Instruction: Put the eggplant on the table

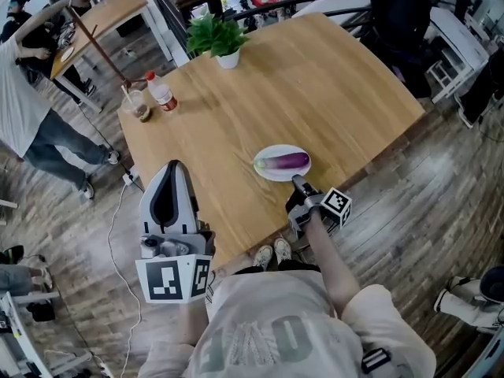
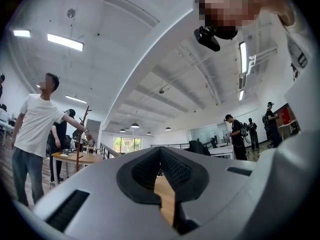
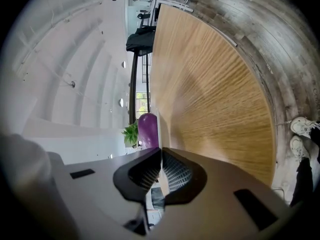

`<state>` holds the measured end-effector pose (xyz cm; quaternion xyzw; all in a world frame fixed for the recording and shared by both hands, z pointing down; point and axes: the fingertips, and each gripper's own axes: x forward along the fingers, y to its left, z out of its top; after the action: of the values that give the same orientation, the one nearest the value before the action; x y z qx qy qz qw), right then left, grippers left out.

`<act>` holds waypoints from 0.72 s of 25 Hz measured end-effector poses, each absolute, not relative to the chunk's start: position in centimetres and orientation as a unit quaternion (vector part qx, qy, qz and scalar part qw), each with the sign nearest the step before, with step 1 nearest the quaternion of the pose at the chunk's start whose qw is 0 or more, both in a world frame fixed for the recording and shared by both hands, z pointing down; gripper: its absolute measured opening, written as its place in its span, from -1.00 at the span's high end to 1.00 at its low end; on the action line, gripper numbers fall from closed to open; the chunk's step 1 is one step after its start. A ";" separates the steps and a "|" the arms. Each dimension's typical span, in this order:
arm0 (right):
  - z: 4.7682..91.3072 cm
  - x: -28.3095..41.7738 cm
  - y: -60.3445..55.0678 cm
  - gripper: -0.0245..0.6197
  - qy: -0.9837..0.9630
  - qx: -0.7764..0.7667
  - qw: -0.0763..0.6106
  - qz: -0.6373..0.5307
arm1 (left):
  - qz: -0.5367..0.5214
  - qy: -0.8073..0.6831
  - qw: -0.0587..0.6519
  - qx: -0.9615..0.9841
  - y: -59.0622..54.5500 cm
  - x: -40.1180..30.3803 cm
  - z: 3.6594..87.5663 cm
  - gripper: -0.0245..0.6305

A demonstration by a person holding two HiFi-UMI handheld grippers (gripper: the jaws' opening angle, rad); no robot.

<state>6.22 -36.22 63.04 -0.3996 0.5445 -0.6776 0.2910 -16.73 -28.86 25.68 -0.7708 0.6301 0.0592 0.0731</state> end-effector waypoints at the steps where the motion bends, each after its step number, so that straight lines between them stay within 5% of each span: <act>1: 63.4 6.1 -36.4 0.85 0.544 -0.400 0.289 -0.678 | 0.058 0.631 0.072 -0.770 -28.9 -16.8 25.8 0.90; 18: 65.7 5.5 -36.3 0.85 0.518 -0.409 0.277 -0.699 | 0.047 0.637 0.069 -0.766 -29.1 -17.0 26.1 0.90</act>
<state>5.50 -36.28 65.71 -0.4091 0.5178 -0.6986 0.2766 -17.01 -29.06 26.14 -0.7660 0.6374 0.0474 0.0695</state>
